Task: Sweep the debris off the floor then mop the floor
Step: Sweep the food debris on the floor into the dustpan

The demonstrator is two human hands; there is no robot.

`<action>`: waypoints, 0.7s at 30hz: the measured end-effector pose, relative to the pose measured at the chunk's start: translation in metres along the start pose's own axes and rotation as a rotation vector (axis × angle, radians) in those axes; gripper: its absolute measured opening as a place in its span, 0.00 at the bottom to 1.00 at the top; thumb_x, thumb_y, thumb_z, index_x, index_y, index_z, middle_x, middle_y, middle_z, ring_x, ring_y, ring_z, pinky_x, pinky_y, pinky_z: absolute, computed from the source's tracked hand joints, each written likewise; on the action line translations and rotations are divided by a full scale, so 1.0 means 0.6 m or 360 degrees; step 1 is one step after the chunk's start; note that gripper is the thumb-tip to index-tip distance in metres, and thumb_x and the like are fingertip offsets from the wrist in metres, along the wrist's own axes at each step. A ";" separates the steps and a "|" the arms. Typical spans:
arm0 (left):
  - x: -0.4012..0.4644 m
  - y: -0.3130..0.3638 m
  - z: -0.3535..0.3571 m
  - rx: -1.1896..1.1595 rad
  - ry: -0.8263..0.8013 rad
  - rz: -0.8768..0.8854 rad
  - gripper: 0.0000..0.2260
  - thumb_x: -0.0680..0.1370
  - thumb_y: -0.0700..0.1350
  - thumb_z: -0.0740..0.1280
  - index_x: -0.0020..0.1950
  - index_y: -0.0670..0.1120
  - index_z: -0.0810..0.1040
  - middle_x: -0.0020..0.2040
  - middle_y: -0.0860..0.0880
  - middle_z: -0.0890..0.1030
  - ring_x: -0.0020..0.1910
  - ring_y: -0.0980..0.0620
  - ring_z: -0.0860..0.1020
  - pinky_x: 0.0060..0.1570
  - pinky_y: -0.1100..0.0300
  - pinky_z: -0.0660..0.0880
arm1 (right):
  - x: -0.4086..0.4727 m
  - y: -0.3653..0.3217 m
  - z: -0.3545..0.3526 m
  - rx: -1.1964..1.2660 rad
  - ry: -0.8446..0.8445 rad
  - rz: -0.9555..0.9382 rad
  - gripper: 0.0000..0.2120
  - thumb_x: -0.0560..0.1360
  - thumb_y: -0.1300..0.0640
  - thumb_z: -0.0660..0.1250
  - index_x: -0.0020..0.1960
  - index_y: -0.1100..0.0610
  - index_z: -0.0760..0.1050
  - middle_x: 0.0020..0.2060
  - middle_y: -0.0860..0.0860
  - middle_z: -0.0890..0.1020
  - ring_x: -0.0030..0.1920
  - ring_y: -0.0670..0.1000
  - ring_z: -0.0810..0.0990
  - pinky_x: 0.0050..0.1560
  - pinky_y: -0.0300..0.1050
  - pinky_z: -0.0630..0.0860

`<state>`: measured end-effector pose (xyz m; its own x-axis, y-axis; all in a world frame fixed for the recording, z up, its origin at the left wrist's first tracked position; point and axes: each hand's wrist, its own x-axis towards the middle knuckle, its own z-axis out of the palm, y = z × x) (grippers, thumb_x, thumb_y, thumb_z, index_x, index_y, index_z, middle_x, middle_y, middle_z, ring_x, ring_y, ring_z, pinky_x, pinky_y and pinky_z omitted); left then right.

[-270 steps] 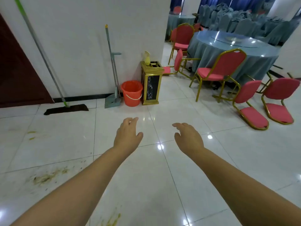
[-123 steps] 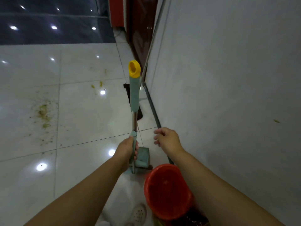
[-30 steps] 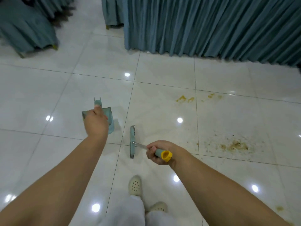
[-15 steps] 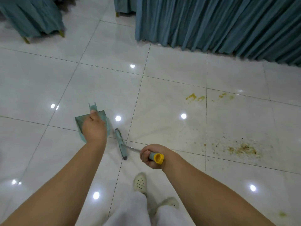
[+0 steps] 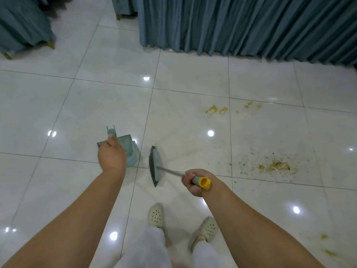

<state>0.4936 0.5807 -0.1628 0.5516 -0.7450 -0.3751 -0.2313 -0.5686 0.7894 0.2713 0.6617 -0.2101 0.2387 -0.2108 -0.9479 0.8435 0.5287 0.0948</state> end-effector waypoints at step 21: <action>-0.335 0.012 0.345 0.0149 -0.0302 0.0168 0.27 0.82 0.58 0.49 0.50 0.35 0.74 0.39 0.42 0.79 0.45 0.40 0.79 0.52 0.47 0.75 | -0.201 -0.336 -0.439 0.0379 0.0137 -0.0485 0.04 0.80 0.68 0.54 0.47 0.65 0.65 0.36 0.58 0.67 0.13 0.48 0.64 0.14 0.31 0.66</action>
<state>0.2150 0.6544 -0.1824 0.3620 -0.8493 -0.3843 -0.3578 -0.5073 0.7840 -0.0545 0.7970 -0.1953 -0.0727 -0.2537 -0.9645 0.9598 0.2450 -0.1368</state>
